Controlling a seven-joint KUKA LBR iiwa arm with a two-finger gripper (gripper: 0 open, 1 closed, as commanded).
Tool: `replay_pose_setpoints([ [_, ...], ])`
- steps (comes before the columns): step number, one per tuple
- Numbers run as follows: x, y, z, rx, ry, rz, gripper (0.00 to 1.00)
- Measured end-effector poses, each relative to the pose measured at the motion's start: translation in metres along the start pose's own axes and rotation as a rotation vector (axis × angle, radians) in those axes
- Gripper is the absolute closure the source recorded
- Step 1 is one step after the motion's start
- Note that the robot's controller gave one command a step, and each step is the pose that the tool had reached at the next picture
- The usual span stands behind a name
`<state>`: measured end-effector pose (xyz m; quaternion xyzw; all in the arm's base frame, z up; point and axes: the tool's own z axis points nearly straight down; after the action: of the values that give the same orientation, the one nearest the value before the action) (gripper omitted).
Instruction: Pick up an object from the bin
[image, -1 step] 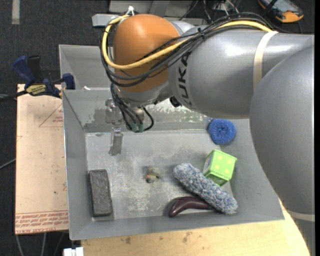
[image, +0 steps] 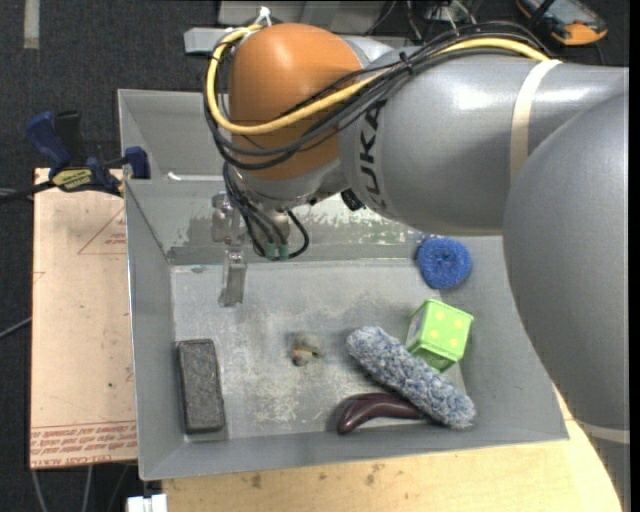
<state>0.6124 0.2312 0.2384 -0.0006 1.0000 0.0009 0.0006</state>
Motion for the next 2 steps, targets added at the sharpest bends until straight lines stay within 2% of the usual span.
replay_pose_setpoints([
  [1,0.011,-0.016,0.054,-0.001,-0.005,-0.056,0.00],
  [2,0.023,-0.016,0.083,0.003,0.007,-0.164,0.00],
])
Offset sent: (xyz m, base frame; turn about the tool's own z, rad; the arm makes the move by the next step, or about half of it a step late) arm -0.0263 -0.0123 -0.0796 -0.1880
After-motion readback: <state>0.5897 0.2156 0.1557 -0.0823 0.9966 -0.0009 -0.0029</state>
